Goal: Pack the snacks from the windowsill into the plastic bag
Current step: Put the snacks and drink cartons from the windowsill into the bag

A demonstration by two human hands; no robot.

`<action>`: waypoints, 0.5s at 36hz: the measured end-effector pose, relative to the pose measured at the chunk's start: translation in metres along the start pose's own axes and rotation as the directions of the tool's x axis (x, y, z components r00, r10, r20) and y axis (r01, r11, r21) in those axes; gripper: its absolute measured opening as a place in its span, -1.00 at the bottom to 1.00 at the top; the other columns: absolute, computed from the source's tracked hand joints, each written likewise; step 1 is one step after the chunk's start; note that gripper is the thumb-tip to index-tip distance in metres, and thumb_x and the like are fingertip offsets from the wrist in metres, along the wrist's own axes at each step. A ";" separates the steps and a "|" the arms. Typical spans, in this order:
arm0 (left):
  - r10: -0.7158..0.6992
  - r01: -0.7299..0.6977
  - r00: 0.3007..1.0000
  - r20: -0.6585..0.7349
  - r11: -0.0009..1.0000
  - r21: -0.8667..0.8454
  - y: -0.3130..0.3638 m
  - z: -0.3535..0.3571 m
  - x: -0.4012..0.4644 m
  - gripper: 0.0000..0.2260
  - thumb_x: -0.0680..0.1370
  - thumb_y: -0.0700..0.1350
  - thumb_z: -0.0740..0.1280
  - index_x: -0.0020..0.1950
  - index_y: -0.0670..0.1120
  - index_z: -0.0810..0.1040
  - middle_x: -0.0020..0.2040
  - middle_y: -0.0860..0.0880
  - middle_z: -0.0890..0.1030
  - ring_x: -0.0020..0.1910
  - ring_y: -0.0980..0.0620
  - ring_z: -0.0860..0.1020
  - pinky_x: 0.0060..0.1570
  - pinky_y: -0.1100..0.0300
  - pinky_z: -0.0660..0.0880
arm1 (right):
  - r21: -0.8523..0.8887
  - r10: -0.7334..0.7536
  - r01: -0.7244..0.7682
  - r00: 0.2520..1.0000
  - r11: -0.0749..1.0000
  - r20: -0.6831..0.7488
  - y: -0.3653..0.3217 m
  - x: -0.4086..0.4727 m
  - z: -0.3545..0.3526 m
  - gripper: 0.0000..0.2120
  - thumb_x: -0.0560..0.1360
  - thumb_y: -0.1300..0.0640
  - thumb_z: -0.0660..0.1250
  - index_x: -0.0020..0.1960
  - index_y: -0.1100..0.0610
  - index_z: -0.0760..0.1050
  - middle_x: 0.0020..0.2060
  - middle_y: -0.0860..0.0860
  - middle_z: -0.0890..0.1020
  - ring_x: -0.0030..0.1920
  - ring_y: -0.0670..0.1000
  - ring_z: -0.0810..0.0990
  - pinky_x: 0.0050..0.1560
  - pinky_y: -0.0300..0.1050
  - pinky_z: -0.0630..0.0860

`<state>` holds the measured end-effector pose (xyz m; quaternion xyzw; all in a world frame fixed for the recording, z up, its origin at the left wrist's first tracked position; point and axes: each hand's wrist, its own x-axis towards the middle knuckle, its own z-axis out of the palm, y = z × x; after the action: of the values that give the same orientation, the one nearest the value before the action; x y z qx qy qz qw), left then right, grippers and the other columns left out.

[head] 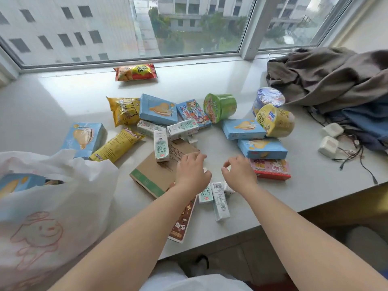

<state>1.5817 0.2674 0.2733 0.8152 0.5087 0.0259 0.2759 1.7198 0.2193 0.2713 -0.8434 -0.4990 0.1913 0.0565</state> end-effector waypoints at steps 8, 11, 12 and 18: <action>0.086 -0.087 0.996 0.014 0.995 0.049 0.034 0.004 0.045 -0.58 0.56 -0.03 0.21 0.42 0.00 0.31 0.38 -0.03 0.35 0.40 -0.05 0.23 0.36 0.06 0.21 | 0.086 0.111 -0.108 0.993 0.990 -0.032 0.035 0.032 -0.008 -0.76 0.55 0.06 0.18 0.16 0.09 0.50 0.20 0.09 0.44 0.25 0.10 0.32 0.21 -0.03 0.32; 0.105 -0.109 0.993 0.048 0.990 0.085 0.046 0.009 0.063 -0.57 0.55 -0.03 0.21 0.42 0.00 0.31 0.38 -0.04 0.35 0.39 -0.06 0.25 0.35 0.05 0.22 | 0.134 0.160 -0.154 0.987 0.979 -0.034 0.048 0.043 -0.012 -0.75 0.55 0.09 0.17 0.18 0.10 0.48 0.21 0.10 0.43 0.25 0.11 0.32 0.20 -0.03 0.33; 0.102 -0.107 0.993 0.061 0.990 0.093 0.050 0.011 0.069 -0.57 0.55 -0.03 0.21 0.42 0.00 0.31 0.38 -0.04 0.35 0.39 -0.06 0.25 0.35 0.04 0.22 | 0.142 0.170 -0.164 0.985 0.976 -0.033 0.053 0.047 -0.014 -0.75 0.55 0.10 0.17 0.18 0.10 0.48 0.21 0.11 0.42 0.25 0.11 0.32 0.20 -0.03 0.32; 0.084 -0.097 0.990 0.112 0.989 0.110 0.077 0.027 0.108 -0.57 0.55 -0.04 0.21 0.42 0.00 0.32 0.39 -0.04 0.34 0.40 -0.06 0.24 0.33 0.06 0.23 | 0.183 0.249 -0.241 0.968 0.953 -0.022 0.093 0.085 -0.030 -0.74 0.54 0.10 0.19 0.21 0.10 0.45 0.23 0.11 0.40 0.28 0.13 0.32 0.23 -0.02 0.32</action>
<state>1.7056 0.3218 0.2613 0.8521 0.4562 -0.0348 0.2540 1.8438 0.2493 0.2495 -0.8944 -0.3698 0.2218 0.1190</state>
